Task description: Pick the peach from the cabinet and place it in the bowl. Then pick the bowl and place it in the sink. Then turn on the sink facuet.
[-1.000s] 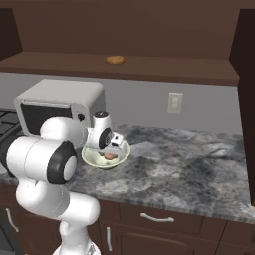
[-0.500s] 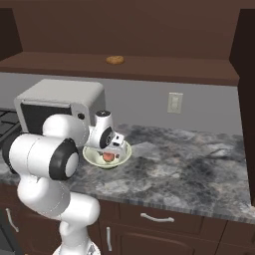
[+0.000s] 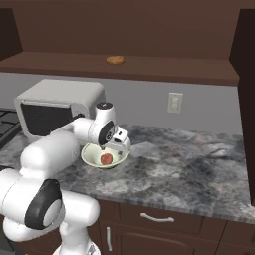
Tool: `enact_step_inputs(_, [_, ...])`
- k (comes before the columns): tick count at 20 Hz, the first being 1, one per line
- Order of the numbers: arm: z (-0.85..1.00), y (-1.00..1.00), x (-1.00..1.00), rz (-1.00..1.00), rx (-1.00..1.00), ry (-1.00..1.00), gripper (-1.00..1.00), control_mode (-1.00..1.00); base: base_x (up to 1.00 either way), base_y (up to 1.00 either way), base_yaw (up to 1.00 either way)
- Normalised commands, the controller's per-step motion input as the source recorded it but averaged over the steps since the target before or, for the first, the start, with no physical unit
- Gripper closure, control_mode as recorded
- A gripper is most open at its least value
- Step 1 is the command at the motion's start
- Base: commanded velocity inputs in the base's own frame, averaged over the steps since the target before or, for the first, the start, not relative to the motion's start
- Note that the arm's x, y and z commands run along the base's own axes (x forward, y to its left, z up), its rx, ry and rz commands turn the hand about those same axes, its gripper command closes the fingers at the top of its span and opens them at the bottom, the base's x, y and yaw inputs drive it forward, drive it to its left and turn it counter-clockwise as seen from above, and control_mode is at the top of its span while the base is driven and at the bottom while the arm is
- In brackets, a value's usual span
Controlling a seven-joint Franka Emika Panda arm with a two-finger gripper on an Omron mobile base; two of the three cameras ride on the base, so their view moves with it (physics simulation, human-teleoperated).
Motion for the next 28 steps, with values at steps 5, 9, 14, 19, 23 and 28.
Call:
enact_step_inputs(5, [0.33,-0.25,-0.80,-0.17,0.05,-0.02,-1.00,-1.00,0.00,0.00,0.00])
enact_step_inputs(9, [0.00,-0.20,-0.44,-0.08,0.11,0.00,-1.00,-1.00,0.00,0.00,0.00])
enact_step_inputs(14, [0.00,-0.05,-0.01,0.00,0.07,-0.02,-1.00,-1.00,0.00,0.00,0.00])
enact_step_inputs(19, [-0.07,0.00,0.22,0.00,0.02,-0.01,-1.00,-1.00,0.00,0.00,0.00])
enact_step_inputs(23, [-0.17,-0.01,0.32,0.00,0.05,0.00,-1.00,-1.00,0.00,0.00,0.00])
enact_step_inputs(28, [-0.12,-0.06,0.30,0.00,0.06,0.00,-1.00,-1.00,0.00,0.00,0.00])
